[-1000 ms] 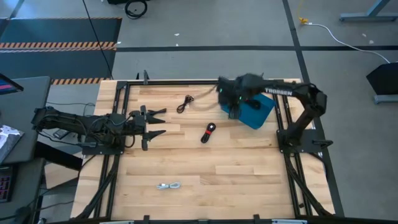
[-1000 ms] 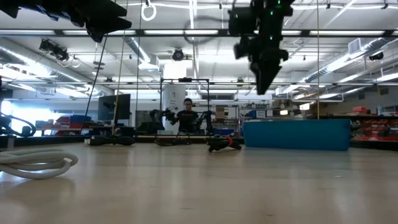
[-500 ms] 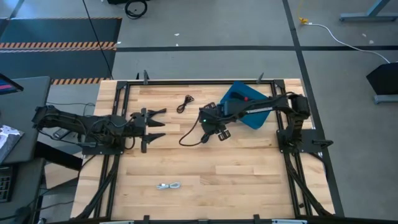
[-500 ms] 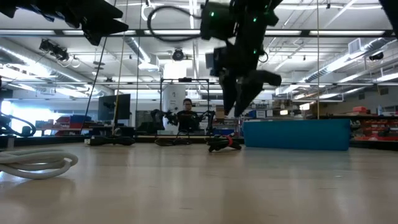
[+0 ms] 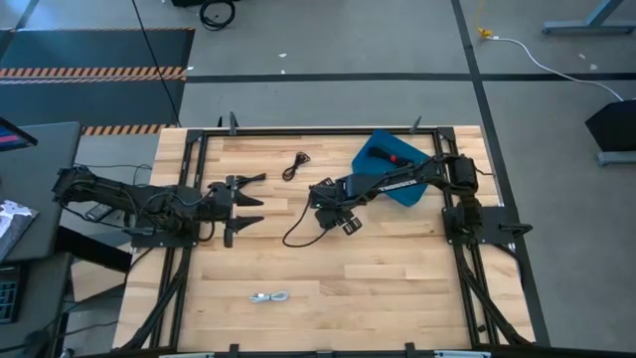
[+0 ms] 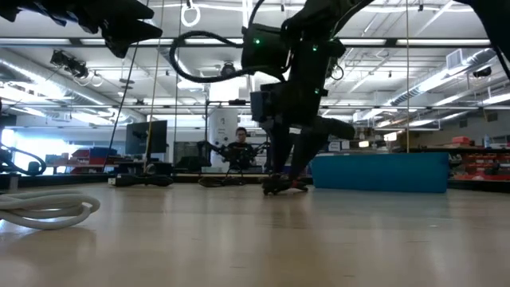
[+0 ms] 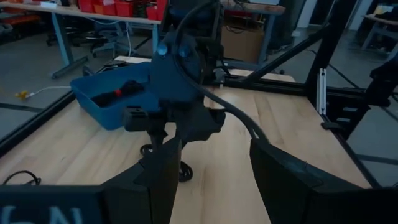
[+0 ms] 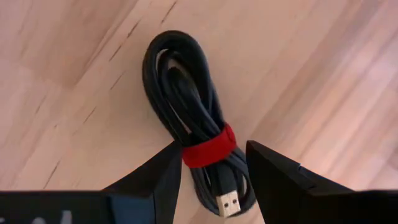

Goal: Pick and place USB-C Cables
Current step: Put the right black charger cable into the bin

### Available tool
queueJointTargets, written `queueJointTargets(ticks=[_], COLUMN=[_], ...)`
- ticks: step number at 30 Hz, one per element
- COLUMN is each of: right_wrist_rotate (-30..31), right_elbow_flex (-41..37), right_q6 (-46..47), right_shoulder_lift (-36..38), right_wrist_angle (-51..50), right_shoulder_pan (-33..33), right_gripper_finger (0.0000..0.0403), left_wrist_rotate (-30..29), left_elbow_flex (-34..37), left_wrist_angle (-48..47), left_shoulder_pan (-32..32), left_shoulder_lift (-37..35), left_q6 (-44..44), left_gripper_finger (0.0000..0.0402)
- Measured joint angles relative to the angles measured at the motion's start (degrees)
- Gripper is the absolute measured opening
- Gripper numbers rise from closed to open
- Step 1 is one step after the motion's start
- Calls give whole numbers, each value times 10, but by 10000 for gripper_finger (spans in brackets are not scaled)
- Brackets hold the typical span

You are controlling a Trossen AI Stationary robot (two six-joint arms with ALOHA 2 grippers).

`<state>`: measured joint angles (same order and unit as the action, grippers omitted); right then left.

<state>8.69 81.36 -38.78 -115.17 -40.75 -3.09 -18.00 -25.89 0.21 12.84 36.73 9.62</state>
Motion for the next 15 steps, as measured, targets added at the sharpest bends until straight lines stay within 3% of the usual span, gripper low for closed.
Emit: queueJointTargets(ticks=[7,15], right_wrist_rotate=[-4,67], right_elbow_flex=[1,4], right_q6=[13,27], right_shoulder_lift=[-28,15], right_wrist_angle=[-9,-55], right_shoulder_pan=[-4,3], right_gripper_finger=[164,52], left_wrist_rotate=[0,0], left_elbow_flex=[0,0], left_wrist_angle=[-7,-10], left_shoulder_pan=[0,0], left_shoulder_lift=[0,0], left_q6=[3,3], left_gripper_finger=[201,201])
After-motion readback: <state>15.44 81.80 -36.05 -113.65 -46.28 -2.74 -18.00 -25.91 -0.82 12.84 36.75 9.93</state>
